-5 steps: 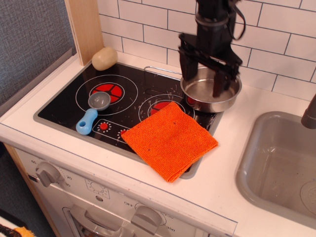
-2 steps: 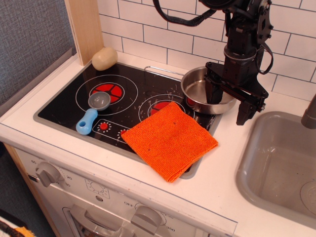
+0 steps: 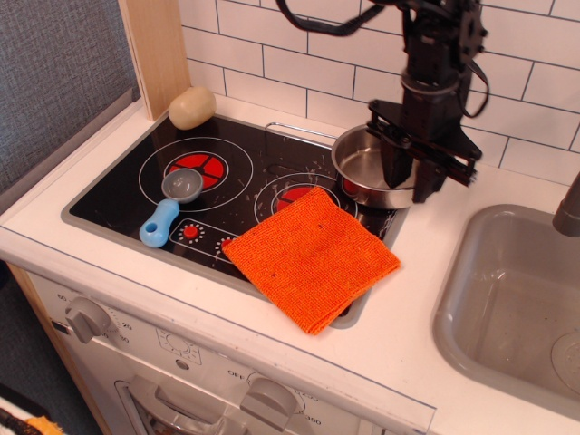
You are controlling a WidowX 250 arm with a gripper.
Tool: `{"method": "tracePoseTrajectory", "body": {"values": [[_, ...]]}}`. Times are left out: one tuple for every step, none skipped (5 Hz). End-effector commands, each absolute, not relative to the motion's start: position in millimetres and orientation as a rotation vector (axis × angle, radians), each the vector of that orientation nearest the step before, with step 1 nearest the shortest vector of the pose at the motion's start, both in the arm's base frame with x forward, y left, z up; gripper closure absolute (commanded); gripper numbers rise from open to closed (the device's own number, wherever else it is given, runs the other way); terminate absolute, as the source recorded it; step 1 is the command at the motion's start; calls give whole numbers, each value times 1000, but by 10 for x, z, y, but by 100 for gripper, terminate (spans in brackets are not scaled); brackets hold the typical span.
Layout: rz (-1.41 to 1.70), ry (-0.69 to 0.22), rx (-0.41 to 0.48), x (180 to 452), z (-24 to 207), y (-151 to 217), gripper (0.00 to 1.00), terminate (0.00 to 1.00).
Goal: Put the pan onto the orange cloth.
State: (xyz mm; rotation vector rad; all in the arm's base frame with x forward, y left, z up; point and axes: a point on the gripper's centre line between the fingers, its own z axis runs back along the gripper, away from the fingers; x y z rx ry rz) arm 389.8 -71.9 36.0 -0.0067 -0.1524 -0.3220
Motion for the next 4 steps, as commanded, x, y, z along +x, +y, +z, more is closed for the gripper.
{"method": "tracePoseTrajectory", "body": {"values": [[-302, -210, -5, 3955, 592, -588, 100, 0], [-313, -198, 21, 3911, 506, -569, 100, 0], [-325, -189, 45, 3912, 465, -568, 100, 0], [-339, -224, 30, 3960, 647, -551, 100, 0]]}}
